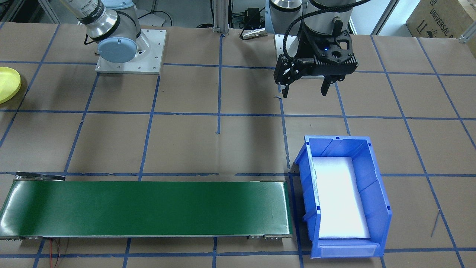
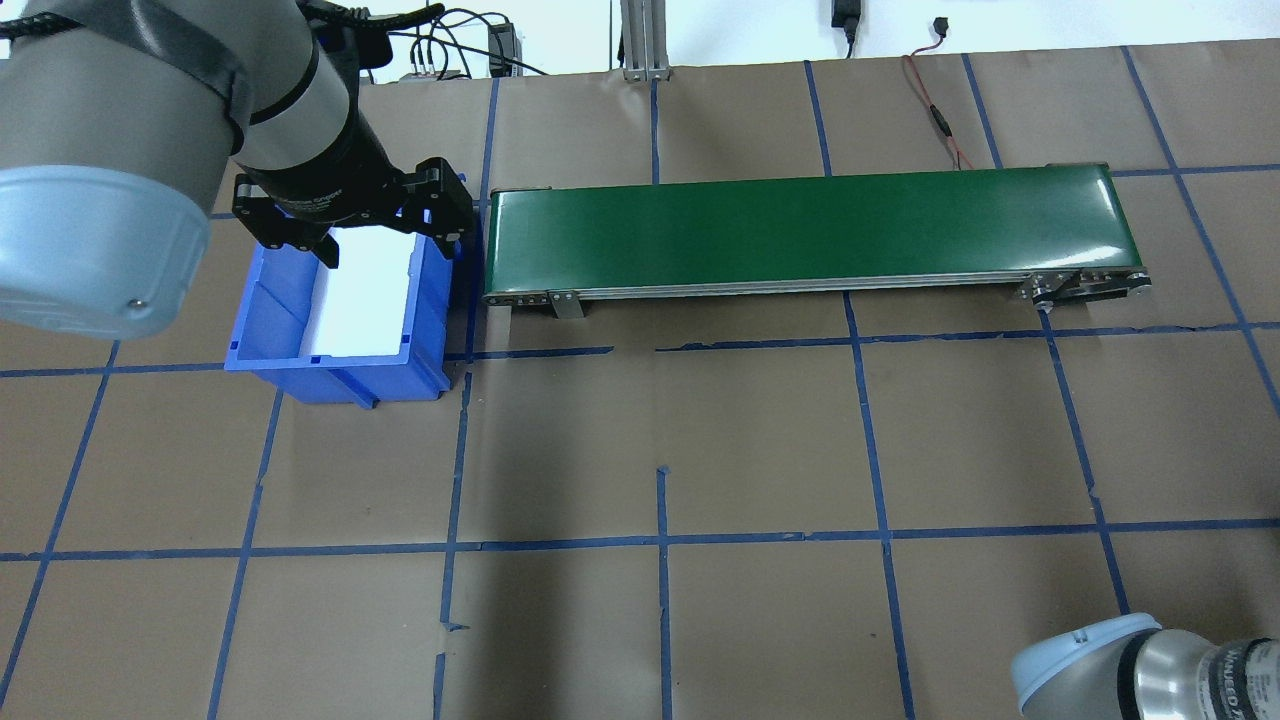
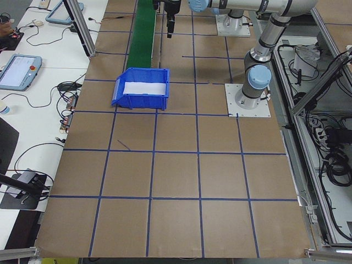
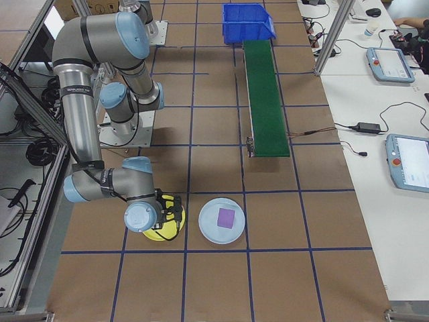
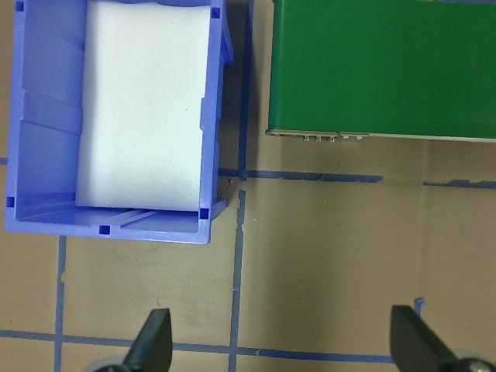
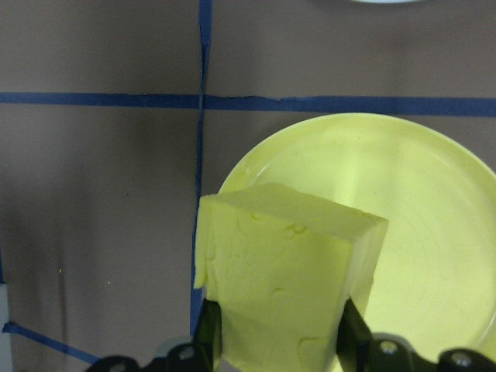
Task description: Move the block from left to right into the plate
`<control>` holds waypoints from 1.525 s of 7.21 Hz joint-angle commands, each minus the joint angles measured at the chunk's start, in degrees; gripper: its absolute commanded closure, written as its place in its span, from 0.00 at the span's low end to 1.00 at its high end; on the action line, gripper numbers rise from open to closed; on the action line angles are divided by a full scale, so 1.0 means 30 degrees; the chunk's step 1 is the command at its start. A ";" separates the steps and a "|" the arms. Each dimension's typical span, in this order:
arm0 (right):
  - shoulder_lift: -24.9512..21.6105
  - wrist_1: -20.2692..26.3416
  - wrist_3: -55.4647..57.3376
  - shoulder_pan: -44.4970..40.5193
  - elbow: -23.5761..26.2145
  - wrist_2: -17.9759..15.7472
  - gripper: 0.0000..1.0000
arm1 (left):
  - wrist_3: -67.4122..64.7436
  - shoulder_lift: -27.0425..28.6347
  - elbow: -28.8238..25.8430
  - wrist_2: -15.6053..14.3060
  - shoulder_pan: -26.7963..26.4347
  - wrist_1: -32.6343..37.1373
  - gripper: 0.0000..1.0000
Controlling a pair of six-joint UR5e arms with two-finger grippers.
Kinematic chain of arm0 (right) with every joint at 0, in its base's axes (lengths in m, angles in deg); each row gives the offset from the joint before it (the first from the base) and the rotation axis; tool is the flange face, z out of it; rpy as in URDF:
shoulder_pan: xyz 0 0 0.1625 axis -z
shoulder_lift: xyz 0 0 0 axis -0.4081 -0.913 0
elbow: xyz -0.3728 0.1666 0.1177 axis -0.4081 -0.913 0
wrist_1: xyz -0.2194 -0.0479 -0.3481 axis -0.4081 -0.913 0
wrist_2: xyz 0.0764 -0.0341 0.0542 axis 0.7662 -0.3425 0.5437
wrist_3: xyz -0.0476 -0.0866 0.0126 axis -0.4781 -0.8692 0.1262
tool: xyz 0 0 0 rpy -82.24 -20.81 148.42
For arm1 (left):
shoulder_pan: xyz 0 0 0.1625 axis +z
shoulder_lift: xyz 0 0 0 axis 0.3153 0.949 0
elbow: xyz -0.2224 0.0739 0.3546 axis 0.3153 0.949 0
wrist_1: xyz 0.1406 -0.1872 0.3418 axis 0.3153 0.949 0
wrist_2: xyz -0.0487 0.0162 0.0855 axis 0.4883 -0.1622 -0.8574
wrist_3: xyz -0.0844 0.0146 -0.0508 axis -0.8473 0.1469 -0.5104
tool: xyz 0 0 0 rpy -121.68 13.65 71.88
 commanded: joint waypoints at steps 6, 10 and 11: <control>-0.0271 -0.0615 0.0008 0.0368 0.0221 -0.0108 0.00 | -0.0051 0.0002 0.0133 -0.0030 -0.0002 -0.0029 0.00; -0.4474 0.1127 0.0300 -0.3807 -0.0683 -0.0079 0.00 | -0.0168 -0.0057 0.0426 -0.0059 -0.0060 0.0000 0.00; -0.5592 0.3405 0.0823 -0.5591 -0.1499 -0.0137 0.00 | -0.0226 -0.0057 0.0426 -0.0059 -0.0118 -0.0029 0.00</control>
